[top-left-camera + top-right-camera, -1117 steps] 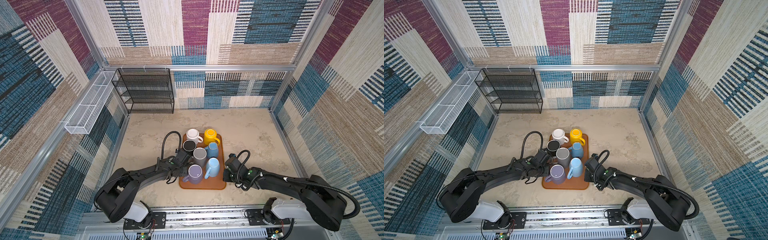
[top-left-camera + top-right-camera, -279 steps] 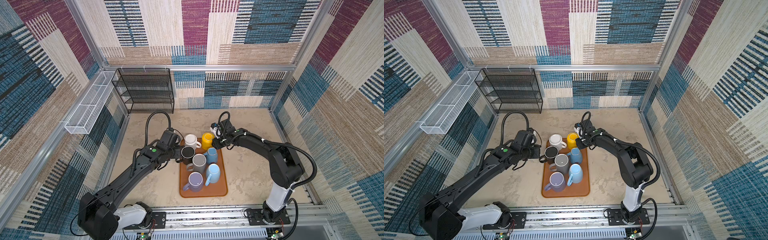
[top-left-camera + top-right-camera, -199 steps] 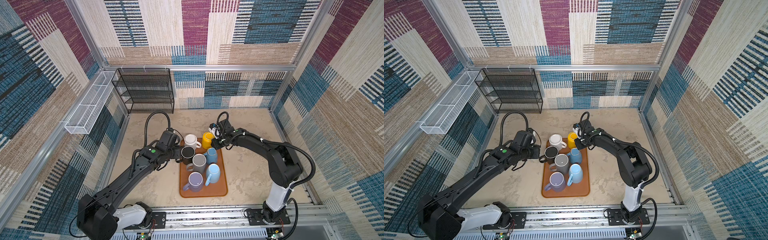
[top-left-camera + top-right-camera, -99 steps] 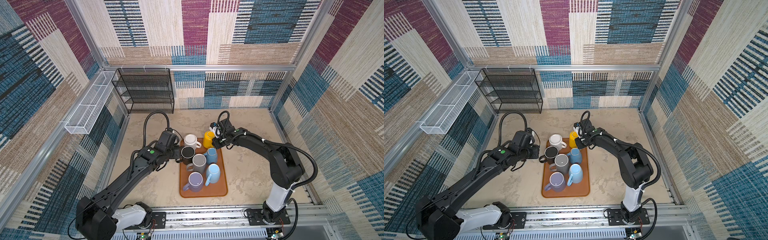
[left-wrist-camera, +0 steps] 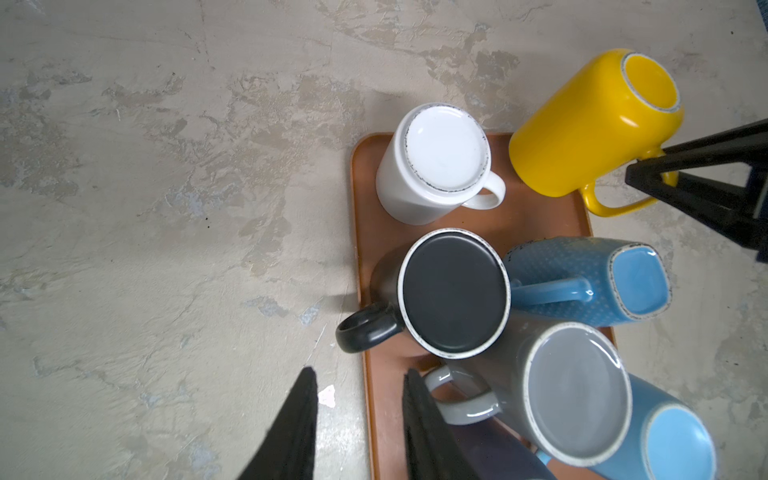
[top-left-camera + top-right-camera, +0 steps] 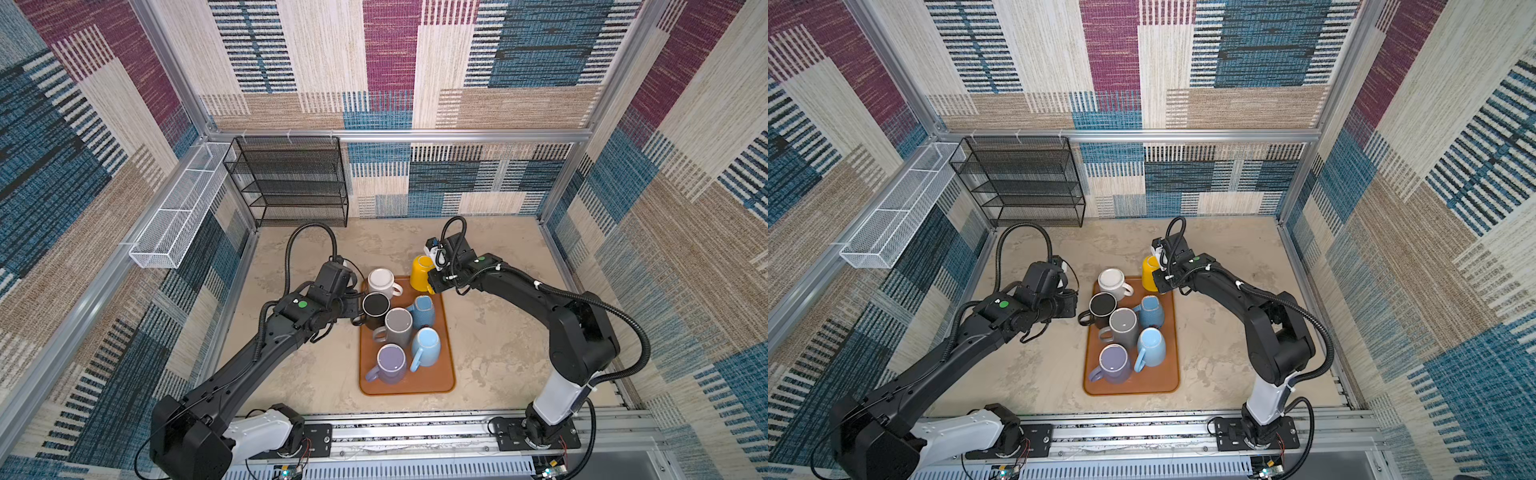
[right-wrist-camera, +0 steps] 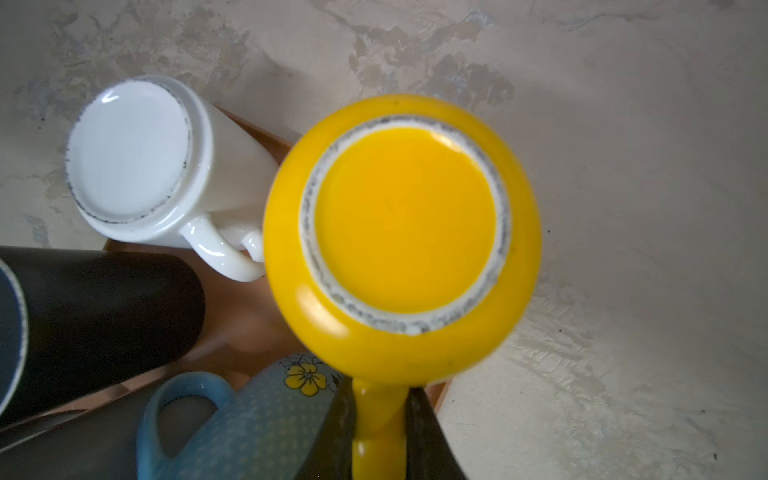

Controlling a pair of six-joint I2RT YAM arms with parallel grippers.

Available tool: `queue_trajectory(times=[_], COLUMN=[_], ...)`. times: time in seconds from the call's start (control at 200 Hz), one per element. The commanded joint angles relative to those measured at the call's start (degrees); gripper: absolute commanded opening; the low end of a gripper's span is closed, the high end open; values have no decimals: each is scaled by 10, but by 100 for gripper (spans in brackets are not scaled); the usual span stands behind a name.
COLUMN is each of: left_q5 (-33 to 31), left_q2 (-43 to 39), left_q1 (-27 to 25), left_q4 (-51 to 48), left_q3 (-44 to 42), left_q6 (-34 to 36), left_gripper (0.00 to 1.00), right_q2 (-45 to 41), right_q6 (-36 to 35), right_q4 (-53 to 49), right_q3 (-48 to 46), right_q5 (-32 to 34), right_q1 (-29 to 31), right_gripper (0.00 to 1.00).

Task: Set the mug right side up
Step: 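Lift the yellow mug off the tray with the right gripper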

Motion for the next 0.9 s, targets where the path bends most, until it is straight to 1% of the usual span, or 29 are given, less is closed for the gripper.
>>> queue_trajectory(times=[0.0,0.285,0.546,0.641,0.897], left_q5=[-9,-3,11,14,45], left_q2=[-4,-8,-5,-4,8], left_q1=[0,1,2,1,2], left_q4=[-1,8,22,29,58], left_q3=[-2,-4,5,12,36], left_q6=[9,7,5,3,5], left_gripper=[32,34,35,35,35], right_q2=[-13,-50,-96,-113,-161], right_q6=[2,9,38,63,160], right_q4=[46,79,130,160,278], right_q3=[1,-16,-24,-31,-72], right_q5=[0,-7,-31,-56,-137], right_q1=[1,2,1,1,1], right_gripper=[0,0,0,0,0])
